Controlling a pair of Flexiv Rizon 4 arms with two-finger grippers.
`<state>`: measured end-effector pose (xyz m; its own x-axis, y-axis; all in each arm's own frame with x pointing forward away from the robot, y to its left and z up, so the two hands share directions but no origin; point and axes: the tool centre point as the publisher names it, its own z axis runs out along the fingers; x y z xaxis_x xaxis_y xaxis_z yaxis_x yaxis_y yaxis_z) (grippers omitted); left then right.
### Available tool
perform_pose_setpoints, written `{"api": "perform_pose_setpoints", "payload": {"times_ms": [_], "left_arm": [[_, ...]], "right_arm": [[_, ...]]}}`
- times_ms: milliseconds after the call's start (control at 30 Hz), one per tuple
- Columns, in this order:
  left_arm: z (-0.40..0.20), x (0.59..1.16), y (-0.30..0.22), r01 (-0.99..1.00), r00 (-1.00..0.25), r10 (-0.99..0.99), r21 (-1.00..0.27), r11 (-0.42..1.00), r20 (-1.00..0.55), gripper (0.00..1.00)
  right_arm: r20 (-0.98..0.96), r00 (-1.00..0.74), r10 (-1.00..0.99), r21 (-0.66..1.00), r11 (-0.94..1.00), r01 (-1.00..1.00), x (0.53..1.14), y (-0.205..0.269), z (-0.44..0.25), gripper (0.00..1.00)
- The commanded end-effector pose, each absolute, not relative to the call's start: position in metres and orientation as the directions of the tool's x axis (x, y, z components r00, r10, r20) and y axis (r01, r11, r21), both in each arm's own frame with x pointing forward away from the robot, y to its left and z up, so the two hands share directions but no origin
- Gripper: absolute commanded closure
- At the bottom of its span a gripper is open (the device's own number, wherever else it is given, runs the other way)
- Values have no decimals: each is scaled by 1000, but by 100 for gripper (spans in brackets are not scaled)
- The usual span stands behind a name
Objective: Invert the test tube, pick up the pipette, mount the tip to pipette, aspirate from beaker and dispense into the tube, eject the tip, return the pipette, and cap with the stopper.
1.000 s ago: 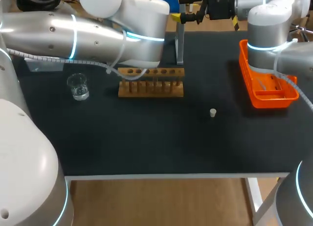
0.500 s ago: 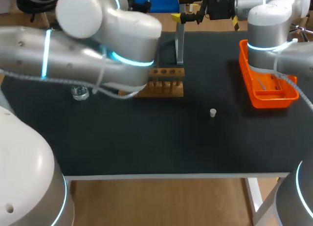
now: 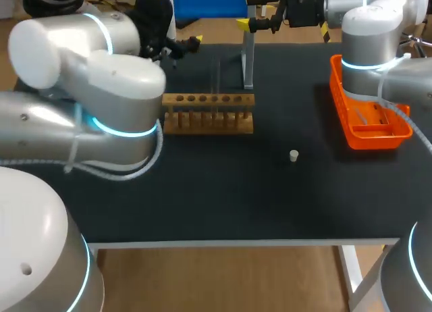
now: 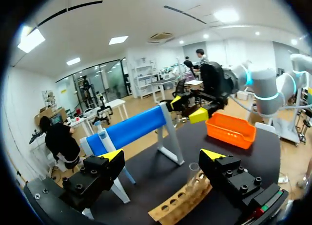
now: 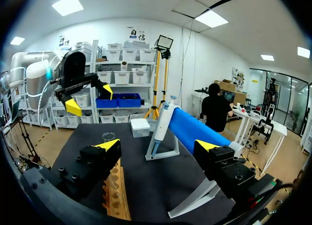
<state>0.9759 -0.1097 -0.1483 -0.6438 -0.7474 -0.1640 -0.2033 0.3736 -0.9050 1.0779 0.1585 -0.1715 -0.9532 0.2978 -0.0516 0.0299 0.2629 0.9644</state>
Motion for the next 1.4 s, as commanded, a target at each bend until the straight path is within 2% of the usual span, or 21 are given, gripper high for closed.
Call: {"api": "perform_pose_setpoints", "payload": {"times_ms": [33,1000,1400], "left_arm": [[-155,964,-98,-145,-849,-524,-927,345,-62,0],[-227,1001,-128,-70,-992,-126,-883,465,12,0],[-238,991,-145,-88,-989,-150,-868,489,16,0]], "right_arm": [[-50,-955,294,963,266,32,1078,157,-171,0],[-50,-955,294,963,266,32,1078,157,-171,0],[-50,-955,294,963,266,32,1078,157,-171,0]]}}
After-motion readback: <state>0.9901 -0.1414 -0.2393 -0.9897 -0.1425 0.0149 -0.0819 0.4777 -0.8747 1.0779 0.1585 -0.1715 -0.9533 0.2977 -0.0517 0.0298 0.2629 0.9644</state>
